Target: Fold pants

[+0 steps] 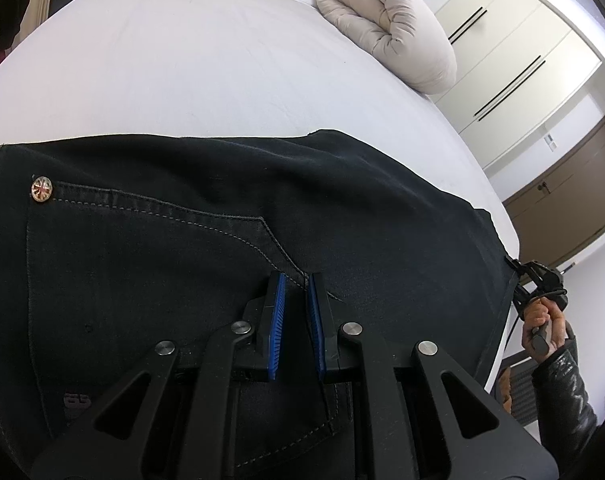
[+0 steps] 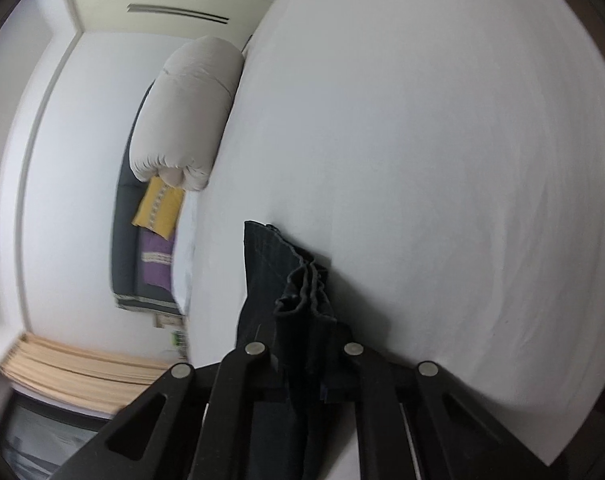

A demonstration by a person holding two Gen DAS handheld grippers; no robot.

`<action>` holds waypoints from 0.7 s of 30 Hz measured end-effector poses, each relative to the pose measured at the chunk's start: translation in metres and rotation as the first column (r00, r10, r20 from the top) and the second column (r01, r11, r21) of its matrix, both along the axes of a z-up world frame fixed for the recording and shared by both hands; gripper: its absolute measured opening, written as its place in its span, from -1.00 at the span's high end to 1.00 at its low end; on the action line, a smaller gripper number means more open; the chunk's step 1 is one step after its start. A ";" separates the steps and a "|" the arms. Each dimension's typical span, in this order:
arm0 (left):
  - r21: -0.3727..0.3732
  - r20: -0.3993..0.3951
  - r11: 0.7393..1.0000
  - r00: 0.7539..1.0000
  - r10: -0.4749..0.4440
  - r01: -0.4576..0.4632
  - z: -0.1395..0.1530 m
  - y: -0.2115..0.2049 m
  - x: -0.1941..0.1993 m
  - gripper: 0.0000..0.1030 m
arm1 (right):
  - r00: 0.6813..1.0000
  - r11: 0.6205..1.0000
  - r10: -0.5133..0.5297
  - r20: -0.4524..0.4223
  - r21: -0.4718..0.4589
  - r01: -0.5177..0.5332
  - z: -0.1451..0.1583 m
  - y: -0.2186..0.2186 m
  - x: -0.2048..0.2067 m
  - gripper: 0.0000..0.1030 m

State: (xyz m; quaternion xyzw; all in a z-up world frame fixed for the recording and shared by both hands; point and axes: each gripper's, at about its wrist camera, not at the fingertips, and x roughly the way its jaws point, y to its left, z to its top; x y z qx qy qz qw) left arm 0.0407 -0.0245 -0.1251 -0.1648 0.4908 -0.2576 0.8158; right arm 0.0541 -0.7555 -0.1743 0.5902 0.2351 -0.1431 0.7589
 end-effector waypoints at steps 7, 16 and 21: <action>-0.021 -0.006 1.000 1.000 0.005 -0.005 -0.002 0.004 0.001 0.76 | 0.970 0.893 0.207 -0.128 -0.380 -0.240 0.073 0.082 0.036 0.83; -0.065 -0.046 0.998 0.999 0.006 -0.009 0.022 -0.008 -0.002 0.76 | 0.636 0.002 0.407 -0.656 -0.696 -0.718 0.046 0.360 0.066 0.84; -0.206 -0.113 0.976 0.989 -0.091 0.066 0.032 -0.046 0.002 0.08 | 0.668 0.036 0.378 -0.641 -0.711 -0.703 0.037 0.359 0.063 0.84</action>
